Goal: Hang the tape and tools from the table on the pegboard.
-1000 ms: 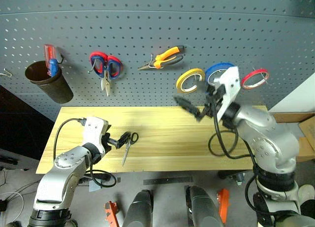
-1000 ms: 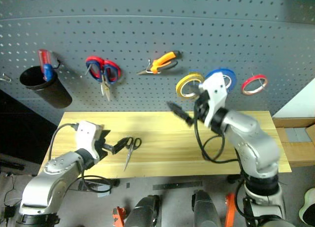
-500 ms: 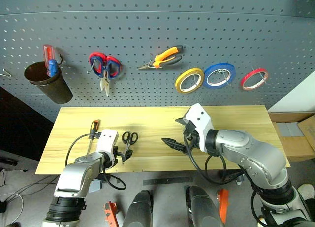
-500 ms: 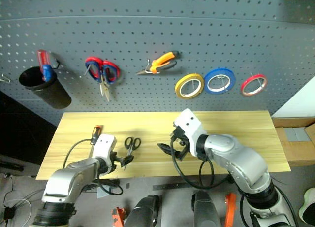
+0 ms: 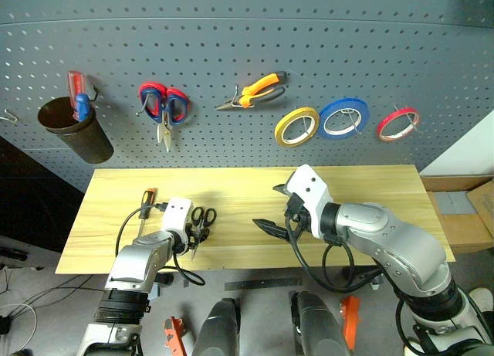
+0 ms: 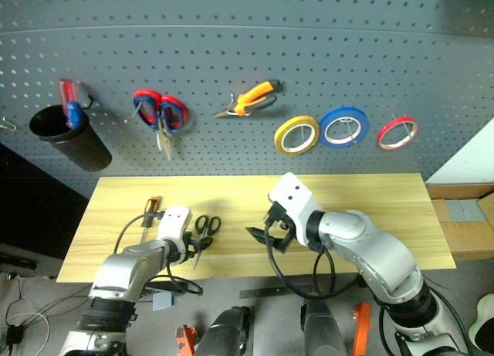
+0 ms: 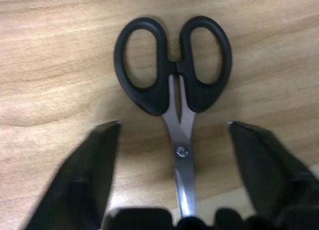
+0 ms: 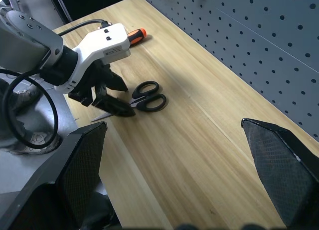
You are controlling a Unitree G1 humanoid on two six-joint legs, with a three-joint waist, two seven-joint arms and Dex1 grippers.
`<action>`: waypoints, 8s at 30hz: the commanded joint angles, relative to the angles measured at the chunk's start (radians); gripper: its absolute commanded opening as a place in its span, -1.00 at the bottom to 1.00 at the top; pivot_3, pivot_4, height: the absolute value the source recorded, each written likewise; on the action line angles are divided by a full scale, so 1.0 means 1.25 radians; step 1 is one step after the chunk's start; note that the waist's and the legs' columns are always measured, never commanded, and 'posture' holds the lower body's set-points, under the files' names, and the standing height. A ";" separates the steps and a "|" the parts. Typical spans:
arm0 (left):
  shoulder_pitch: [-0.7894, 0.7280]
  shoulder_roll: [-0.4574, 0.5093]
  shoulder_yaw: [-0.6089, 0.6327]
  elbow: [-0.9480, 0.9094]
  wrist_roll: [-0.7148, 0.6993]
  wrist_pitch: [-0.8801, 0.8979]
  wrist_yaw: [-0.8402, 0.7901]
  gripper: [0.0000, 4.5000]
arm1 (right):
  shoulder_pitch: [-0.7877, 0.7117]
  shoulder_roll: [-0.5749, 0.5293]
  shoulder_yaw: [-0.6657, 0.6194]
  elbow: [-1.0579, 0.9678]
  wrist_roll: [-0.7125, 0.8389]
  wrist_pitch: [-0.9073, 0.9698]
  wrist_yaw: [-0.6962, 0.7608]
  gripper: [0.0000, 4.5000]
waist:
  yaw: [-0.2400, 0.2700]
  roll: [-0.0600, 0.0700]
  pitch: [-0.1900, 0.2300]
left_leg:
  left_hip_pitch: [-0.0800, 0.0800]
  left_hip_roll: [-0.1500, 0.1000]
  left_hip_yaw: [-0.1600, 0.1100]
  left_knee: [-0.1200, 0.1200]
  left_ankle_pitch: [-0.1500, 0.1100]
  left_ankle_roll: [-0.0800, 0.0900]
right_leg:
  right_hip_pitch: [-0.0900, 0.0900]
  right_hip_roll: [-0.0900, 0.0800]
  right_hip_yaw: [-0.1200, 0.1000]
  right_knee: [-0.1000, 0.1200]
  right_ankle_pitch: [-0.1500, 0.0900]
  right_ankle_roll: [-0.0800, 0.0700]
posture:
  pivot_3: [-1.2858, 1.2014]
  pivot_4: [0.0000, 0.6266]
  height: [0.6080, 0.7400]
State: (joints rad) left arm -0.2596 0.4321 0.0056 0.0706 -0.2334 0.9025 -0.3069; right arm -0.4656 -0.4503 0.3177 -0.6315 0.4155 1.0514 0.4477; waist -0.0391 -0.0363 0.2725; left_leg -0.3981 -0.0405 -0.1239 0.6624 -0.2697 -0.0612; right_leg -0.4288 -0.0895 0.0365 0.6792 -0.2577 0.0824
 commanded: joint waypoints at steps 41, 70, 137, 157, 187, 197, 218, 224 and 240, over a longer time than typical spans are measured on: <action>0.239 -0.030 0.248 -0.502 0.034 -0.553 0.030 -0.89 | -0.061 -0.097 -0.071 0.100 -0.092 -0.332 0.186 1.00 | -0.004 0.000 0.000 | -0.001 0.000 -0.002 -0.001 0.000 0.000 | 0.003 -0.001 -0.003 -0.005 0.000 0.000 | 0.03 -0.31 1.00; 0.033 0.053 0.217 -0.262 0.025 -0.537 -0.041 -0.89 | -0.121 -0.060 -0.090 0.136 -0.097 -0.302 0.190 1.00 | 0.005 0.000 0.000 | -0.001 0.000 -0.002 -0.001 0.000 0.000 | 0.003 -0.001 -0.004 -0.005 0.000 0.000 | 0.01 -0.27 1.00; -0.228 0.107 0.205 0.611 0.051 -0.350 -0.010 -0.53 | -0.226 0.188 0.095 0.161 -0.190 -0.039 -0.004 1.00 | -0.040 0.005 0.041 | -0.002 0.000 -0.005 -0.001 0.000 0.000 | -0.001 -0.001 -0.006 0.000 0.000 0.000 | -0.06 0.24 1.00; 0.255 0.004 0.381 -0.266 0.045 -0.557 0.141 -0.60 | -0.196 0.078 0.012 0.102 -0.115 -0.263 0.189 1.00 | -0.033 0.000 0.039 | -0.009 0.005 -0.005 -0.002 -0.001 -0.001 | -0.010 -0.002 -0.001 -0.004 0.000 -0.001 | 0.01 -0.10 1.00; -0.322 0.210 0.399 -0.020 0.015 -0.685 0.107 -0.60 | -0.244 0.093 -0.022 0.278 -0.093 -0.504 0.339 1.00 | 0.029 -0.015 -0.012 | -0.009 0.002 -0.007 -0.001 0.003 -0.008 | -0.008 -0.001 -0.014 -0.004 0.002 -0.003 | 0.07 -0.50 1.00; -0.468 0.190 0.332 0.279 0.045 -0.884 0.082 -0.60 | -0.229 0.082 -0.019 0.250 -0.110 -0.485 0.322 1.00 | 0.008 -0.015 -0.012 | -0.010 0.001 -0.007 0.000 0.003 -0.009 | -0.008 -0.002 -0.016 -0.003 0.002 -0.004 | 0.03 -0.43 1.00; -0.291 0.142 0.399 0.121 0.022 -0.886 0.214 0.58 | -0.213 0.060 -0.018 0.225 -0.115 -0.458 0.307 1.00 | -0.026 -0.015 -0.012 | -0.010 0.001 -0.008 0.002 0.003 -0.009 | -0.009 -0.003 -0.016 0.001 0.002 -0.004 | 0.01 -0.39 1.00; -0.297 0.127 0.383 0.078 0.015 -0.872 0.228 0.99 | -0.209 0.056 -0.021 0.229 -0.121 -0.464 0.303 1.00 | -0.026 -0.015 -0.012 | -0.010 0.001 -0.008 0.002 0.003 -0.009 | -0.009 -0.003 -0.016 0.001 0.002 -0.004 | 0.01 -0.41 1.00; -0.117 0.051 0.080 -0.334 -0.096 -0.563 0.004 0.99 | -0.006 -0.003 -0.151 0.091 -0.055 -0.426 0.257 1.00 | -0.022 -0.003 -0.037 | -0.009 0.001 -0.006 0.002 0.003 -0.009 | -0.008 -0.003 -0.015 0.001 0.002 -0.004 | -0.01 -0.47 1.00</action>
State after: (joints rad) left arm -0.4363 0.4933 0.1195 -0.2817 -0.3176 0.1228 -0.2773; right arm -0.4952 -0.4423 0.1662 -0.4606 0.3268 0.5035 0.7841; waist -0.0669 -0.0401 0.2262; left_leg -0.4078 -0.0388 -0.1310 0.6642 -0.2655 -0.0720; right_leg -0.4379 -0.0926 0.0183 0.6806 -0.2546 0.0774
